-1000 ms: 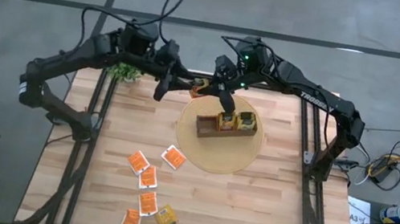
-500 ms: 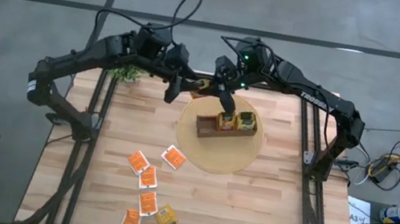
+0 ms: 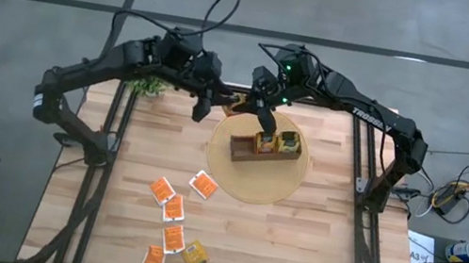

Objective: Pick & Place Tea
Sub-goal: Put the top orange tea bag into the middle section of the wooden organizer

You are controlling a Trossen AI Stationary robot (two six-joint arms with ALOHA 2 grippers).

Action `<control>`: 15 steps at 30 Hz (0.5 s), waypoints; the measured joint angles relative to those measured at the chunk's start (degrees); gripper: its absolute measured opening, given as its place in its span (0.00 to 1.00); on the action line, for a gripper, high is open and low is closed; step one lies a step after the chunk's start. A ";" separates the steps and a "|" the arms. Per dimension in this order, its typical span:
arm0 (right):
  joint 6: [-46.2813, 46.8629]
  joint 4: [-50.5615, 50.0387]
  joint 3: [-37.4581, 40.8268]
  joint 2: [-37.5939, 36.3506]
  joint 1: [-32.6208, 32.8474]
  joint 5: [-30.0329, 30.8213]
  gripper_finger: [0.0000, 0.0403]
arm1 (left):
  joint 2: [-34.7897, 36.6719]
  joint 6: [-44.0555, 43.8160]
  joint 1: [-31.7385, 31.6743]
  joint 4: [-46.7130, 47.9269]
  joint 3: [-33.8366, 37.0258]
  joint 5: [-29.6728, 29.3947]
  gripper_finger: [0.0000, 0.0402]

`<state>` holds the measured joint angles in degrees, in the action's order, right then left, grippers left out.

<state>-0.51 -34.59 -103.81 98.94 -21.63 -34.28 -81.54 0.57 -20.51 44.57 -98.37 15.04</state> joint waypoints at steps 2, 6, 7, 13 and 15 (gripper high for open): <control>0.02 0.04 0.00 0.00 0.00 0.00 0.03 | -0.27 0.87 0.23 0.34 0.04 0.09 0.25; 0.04 0.04 0.00 -0.02 0.00 0.00 0.03 | -0.72 1.90 0.50 0.49 0.02 0.38 0.12; 0.04 0.04 0.00 0.00 0.00 0.00 0.03 | -0.76 2.32 0.54 0.53 0.02 0.40 0.08; 0.04 0.63 -0.09 -0.16 0.00 -0.02 0.03 | -0.79 3.90 0.59 1.05 -1.55 0.39 0.01; 0.01 0.95 -0.14 -0.22 0.00 -0.07 0.03 | -0.80 4.31 0.59 1.19 -2.29 0.40 0.00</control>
<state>-0.50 -33.64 -103.95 98.72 -21.63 -34.35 -82.34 4.89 -19.92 45.76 -100.65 15.44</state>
